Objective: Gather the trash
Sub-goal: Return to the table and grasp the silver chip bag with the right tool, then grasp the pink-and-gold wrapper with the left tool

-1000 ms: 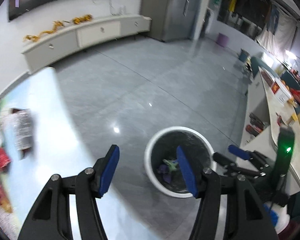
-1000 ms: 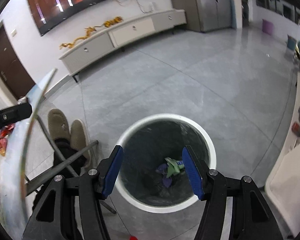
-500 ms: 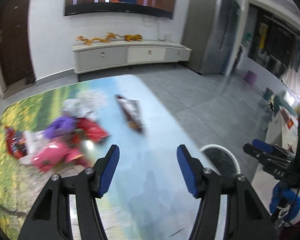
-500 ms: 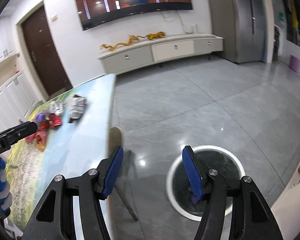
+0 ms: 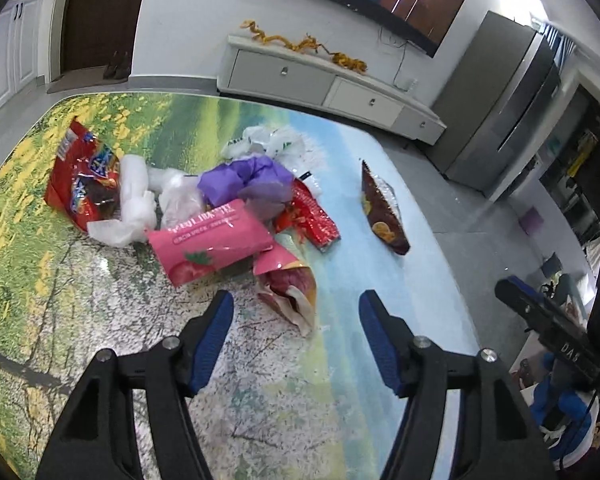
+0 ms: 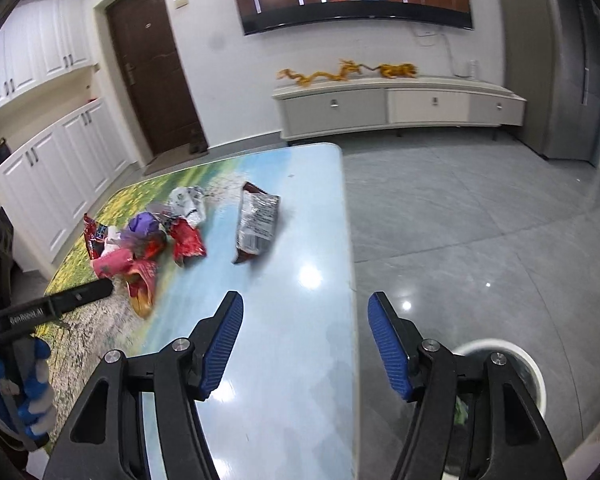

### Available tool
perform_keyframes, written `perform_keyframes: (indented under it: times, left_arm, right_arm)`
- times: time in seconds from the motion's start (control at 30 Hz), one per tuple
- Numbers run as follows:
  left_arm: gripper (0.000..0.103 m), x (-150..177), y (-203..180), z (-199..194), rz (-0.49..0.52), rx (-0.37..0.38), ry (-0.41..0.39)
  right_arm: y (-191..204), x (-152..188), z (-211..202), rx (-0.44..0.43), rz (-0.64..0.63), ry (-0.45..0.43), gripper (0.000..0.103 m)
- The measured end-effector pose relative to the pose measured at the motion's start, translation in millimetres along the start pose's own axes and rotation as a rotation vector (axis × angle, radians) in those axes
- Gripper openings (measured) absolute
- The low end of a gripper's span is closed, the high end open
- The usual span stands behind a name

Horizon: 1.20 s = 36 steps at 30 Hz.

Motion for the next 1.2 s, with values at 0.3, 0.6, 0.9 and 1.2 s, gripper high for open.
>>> perform_keyframes:
  times: [0.3, 0.6, 0.9, 1.2]
  left_arm:
    - [0.064, -10, -10, 24, -0.021, -0.093, 0.026]
    - [0.06, -4, -13, 38, -0.013, -0.137, 0.042]
    - [0.039, -2, -16, 38, 0.02, -0.139, 0.026]
    - [0.035, 10, -13, 23, 0.008, -0.067, 0.035]
  right_arm:
    - [8, -37, 64, -0.094, -0.018, 0.033, 0.067]
    - [12, -69, 127, -0.099, -0.03, 0.076, 0.069]
    - [20, -68, 149, -0.07, -0.051, 0.111, 0.044]
    - [18, -44, 127, -0.08, -0.048, 0.137, 0.019]
Point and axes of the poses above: each gripper's, at about its wrist camera, not at the fingertips, and z roughly the way its jaws point, y to its left, x to its underside, the point moved 3 cm from there along z, roughly the way its jaws point, and after that the axes turned 12 degrees about -x, right-handed, at the moved point
